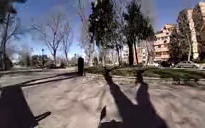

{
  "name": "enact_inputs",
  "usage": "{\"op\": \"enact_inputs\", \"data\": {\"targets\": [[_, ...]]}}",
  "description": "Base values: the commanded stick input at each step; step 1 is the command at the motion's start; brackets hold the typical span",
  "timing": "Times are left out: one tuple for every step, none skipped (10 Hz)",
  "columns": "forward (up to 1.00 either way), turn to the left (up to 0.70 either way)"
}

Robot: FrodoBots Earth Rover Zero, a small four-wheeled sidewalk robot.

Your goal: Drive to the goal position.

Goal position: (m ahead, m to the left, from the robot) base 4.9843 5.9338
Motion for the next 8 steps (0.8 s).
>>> {"op": "enact_inputs", "data": {"targets": [[0.98,0.39],[0.98,0.39],[0.98,0.39],[0.98,0.39],[0.98,0.39],[0.98,0.39],[0.98,0.39],[0.98,0.39]]}}
